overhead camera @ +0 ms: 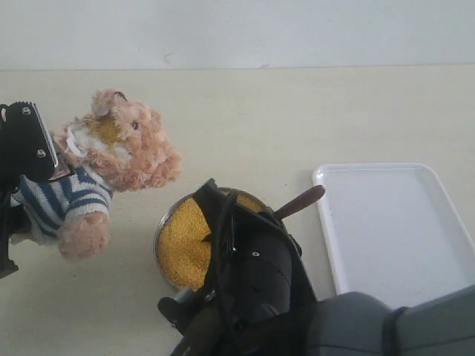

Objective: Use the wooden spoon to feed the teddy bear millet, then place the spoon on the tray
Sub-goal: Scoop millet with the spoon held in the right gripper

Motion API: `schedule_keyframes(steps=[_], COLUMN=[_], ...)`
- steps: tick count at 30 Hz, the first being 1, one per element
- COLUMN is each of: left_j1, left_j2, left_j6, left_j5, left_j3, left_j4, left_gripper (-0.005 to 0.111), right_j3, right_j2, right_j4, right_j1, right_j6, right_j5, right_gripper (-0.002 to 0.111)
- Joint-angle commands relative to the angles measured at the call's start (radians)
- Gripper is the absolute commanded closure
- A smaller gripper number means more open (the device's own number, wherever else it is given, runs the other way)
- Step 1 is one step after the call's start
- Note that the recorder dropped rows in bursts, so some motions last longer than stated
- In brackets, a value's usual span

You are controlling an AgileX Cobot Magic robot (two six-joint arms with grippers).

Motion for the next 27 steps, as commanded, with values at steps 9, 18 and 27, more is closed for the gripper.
schedule_keyframes(steps=[9, 18, 27], left_j1=[-0.004, -0.004, -0.004], left_j2=[-0.002, -0.002, -0.002], left_j6=[-0.016, -0.016, -0.016], left_j5=[-0.018, -0.020, -0.020], left_j3=[0.004, 0.004, 0.004], left_j4=[-0.009, -0.011, -0.016], left_gripper=[0.103, 0.103, 0.103], right_j3=[-0.225, -0.327, -0.413], right_j2=[-0.009, -0.009, -0.009], right_j4=[0.394, 0.579, 0.834], right_j1=[-0.077, -0.162, -0.270], right_j6=[-0.073, -0.073, -0.088], right_j5=[0.027, 0.068, 0.068], right_gripper=[0.109, 0.109, 0.109])
